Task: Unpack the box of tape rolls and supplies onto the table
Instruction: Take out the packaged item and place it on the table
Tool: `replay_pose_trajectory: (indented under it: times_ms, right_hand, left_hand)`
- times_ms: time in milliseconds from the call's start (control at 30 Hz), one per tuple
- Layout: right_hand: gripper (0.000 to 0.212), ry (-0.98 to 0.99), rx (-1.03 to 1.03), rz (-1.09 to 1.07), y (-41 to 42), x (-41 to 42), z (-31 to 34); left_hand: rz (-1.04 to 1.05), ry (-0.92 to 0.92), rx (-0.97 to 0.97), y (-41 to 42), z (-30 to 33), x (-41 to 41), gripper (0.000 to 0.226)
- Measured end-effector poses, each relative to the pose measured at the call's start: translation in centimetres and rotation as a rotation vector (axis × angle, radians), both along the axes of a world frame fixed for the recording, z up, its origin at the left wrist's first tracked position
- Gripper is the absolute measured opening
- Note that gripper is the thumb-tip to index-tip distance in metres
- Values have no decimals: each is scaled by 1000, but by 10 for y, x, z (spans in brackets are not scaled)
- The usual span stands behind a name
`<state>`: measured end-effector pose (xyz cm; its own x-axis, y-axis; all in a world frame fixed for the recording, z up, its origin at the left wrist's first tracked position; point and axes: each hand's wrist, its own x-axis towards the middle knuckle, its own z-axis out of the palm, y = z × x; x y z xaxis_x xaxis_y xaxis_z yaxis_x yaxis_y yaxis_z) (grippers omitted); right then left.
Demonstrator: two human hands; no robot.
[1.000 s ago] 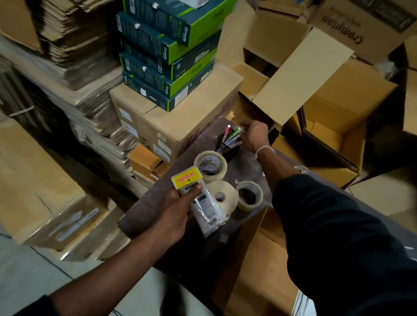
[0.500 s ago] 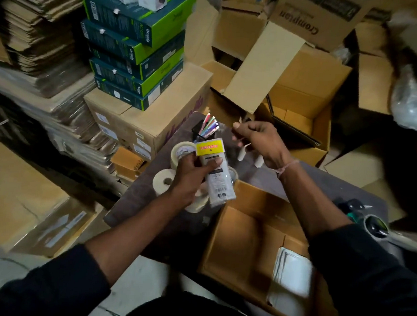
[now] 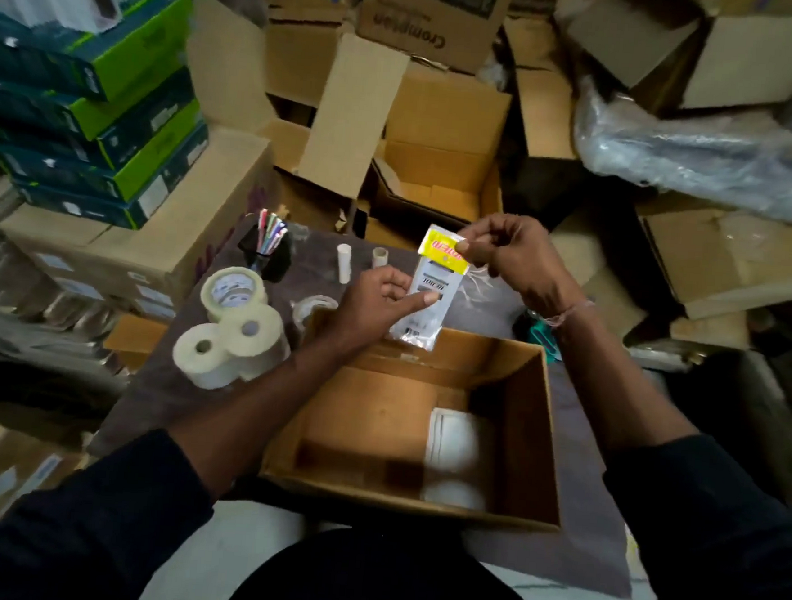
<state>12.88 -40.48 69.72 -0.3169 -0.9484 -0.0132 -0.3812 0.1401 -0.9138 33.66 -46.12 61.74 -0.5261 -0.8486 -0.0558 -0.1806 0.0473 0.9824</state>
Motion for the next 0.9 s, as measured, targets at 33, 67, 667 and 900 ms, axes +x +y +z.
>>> replay_pose_trajectory:
  times_ms: [33, 67, 667, 900]
  right_hand:
    - [13, 0, -36, -72, 11, -14, 0]
    - [11, 3, -66, -150, 22, -29, 0]
    - [15, 646, 446, -527, 211, -269, -122]
    - [35, 600, 864, -358, 261, -288, -227]
  left_hand:
    - [-16, -17, 15, 6, -2, -12, 34]
    - [-35, -28, 26, 12, -5, -25, 35]
    - [-579, -135, -246, 106, -22, -215, 12]
    - [-900, -580, -449, 103, -40, -247, 33]
